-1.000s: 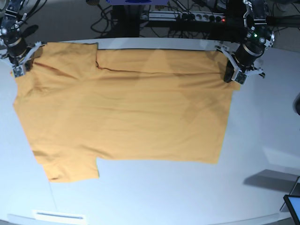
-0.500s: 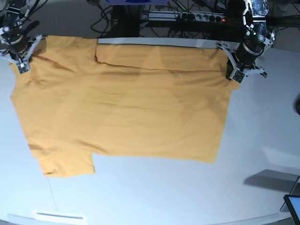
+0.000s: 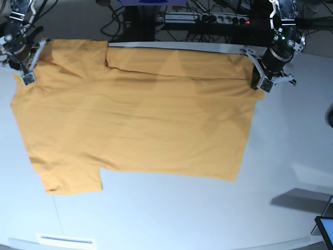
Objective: Fold the T-shirt properly
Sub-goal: 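Slide both grippers along the folded edge, smoothing the strip flat, then open both grippers and release the folded edge, lifting away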
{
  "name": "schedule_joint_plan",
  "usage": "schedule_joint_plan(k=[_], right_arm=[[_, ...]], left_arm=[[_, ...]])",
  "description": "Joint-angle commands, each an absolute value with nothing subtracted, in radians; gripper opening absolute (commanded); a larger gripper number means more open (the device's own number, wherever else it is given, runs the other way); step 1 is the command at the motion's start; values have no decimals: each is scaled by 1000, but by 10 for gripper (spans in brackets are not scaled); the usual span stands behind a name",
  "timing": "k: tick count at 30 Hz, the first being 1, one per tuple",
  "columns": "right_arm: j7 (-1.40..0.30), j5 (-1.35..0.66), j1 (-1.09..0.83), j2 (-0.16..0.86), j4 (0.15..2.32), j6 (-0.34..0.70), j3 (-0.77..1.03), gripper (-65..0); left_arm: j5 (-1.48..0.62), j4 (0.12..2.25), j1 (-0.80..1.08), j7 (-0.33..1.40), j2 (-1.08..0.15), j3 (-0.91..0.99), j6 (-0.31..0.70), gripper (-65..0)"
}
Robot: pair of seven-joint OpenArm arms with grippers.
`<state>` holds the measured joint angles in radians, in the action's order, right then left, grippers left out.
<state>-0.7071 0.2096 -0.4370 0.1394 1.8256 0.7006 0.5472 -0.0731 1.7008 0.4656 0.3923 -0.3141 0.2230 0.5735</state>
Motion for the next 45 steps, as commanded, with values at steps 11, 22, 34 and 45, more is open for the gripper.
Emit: schedule_joint_plan(k=[11,22,34,45], right_arm=[[-699,372,-343,156,1863,698,549,-445],[-699,437,-268,208,1916,698,558,-445],[-903,384,-7,245,1893,698,585,-443],[-951,64,107,386,1612,698,573,-441]], left_arm=[[-53,1699,469,423,-328,229,565,-642],[-62,1733,409,430,-303,297,565,-633],[-64,1919,292,679,-295,341,568,-467],[-64,1913,137,814,-282,394,568,-366]])
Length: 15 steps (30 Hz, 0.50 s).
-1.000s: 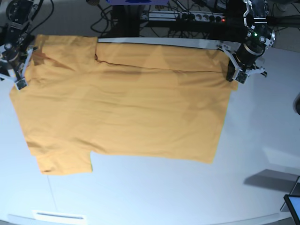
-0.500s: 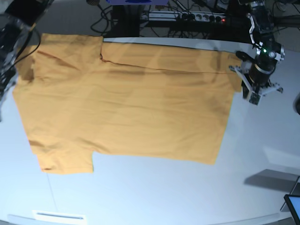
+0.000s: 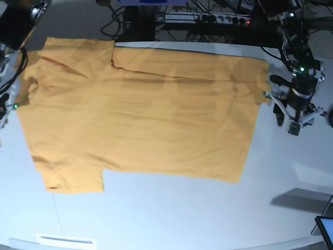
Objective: Fold the T-shirt properly
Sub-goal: 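Open both grippers and release the folded edge, lifting away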
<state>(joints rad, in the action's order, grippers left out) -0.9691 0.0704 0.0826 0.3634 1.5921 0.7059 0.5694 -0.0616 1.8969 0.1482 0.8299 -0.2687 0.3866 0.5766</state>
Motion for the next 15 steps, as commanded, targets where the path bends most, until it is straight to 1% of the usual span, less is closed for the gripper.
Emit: schedule_joint_plan(k=[1,2,3,7,9,12,15], right_arm=[[-952,35,116,407,1592,698,568,-440],[-961,5,122,429,1573,698,565,-437],[-981,-28,127,447,1554,698,565,-416],[-1043,-229,156,524,1472,698,564,-281],[-1067,-331,157,564,1426,698,564,-242],[-1095,-496,163,618,1345,698,549,-236],[-1095,-610,189,667,1282,698,470,-236]], left_arm=[[-64,1914,114,835,-282,395,568,-359],[-64,1914,97,857,-282,395,568,-359],[-64,1916,87,878,-282,395,568,-361],[-61,1917,73,897,-282,397,568,-366],[-53,1917,73,897,-282,397,568,-366],[-53,1917,73,897,-282,398,568,-366],[-53,1917,73,895,-282,398,568,-366]])
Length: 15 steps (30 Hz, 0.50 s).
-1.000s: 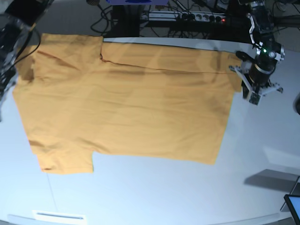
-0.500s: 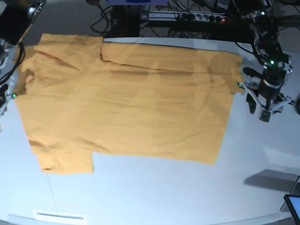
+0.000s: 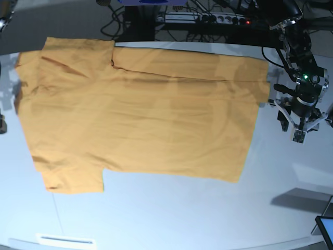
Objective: Fold the T-shirt properly
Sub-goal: 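Open both grippers and release the folded edge, lifting away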
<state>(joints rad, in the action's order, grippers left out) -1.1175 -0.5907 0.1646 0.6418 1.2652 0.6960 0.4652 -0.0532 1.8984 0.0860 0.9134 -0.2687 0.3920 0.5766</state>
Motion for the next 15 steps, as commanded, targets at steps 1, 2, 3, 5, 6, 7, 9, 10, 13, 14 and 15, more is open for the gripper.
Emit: schedule_joint_plan(k=[1,2,3,5,6,7,9,10,13,14,15], right_arm=[[-1092,-630,203,676,1264,698,441,-236],[-1092,-641,225,677,1245,698,415,-236],[-1092,-641,248,677,1225,698,398,-236],[-1093,-641,292,671,1182,698,372,-236],[-1095,-645,311,668,1158,698,367,-236],[-1096,-645,325,665,1139,698,367,-236],[-1099,-641,367,634,1098,698,364,-236],[-1099,-639,383,627,1078,698,364,-236],[-1096,-639,415,618,1012,698,364,-236],[-1095,-639,421,615,998,698,364,-236],[-1093,-639,430,604,984,698,355,-236]], left_arm=[[-53,1917,73,895,-282,398,568,-368],[-53,1916,73,895,-282,398,568,-368],[-53,1914,73,895,-282,398,568,-368],[-59,1913,71,894,-282,394,568,-368],[-59,1914,70,894,-282,392,568,-368],[-61,1916,62,894,-282,390,568,-368],[-61,1914,48,894,-282,389,568,-368],[-59,1914,44,894,-282,389,568,-368],[-56,1916,42,894,-285,389,568,-368],[-56,1916,42,894,-286,389,568,-368],[-54,1914,42,894,-288,389,568,-368]])
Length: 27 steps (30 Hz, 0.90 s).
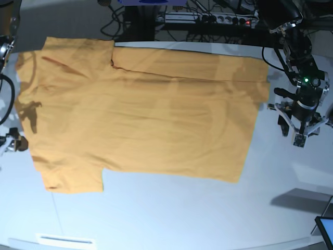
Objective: Fold the T-shirt properly
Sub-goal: 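Open both grippers and release the folded edge, lifting away, then move both grippers to the shirt's opposite long edge near the hem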
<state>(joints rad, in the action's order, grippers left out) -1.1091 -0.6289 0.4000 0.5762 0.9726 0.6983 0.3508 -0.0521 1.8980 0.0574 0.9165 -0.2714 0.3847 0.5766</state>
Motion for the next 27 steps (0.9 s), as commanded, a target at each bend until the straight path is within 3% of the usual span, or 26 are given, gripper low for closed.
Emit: schedule_joint_plan(k=[1,8,17,27], right_arm=[[-1093,-639,441,598,977,698,340,-236],[-1056,-639,489,585,961,698,220,-232],[-972,-638,604,587,733,698,116,-232],[-955,-622,607,595,710,698,104,-232]], left_arm=[[-53,1913,42,894,-288,389,568,-368],[-51,1911,54,894,-286,389,568,-368],[-51,1916,81,898,-285,397,568,-370],[-51,1916,81,898,-286,398,568,-370]])
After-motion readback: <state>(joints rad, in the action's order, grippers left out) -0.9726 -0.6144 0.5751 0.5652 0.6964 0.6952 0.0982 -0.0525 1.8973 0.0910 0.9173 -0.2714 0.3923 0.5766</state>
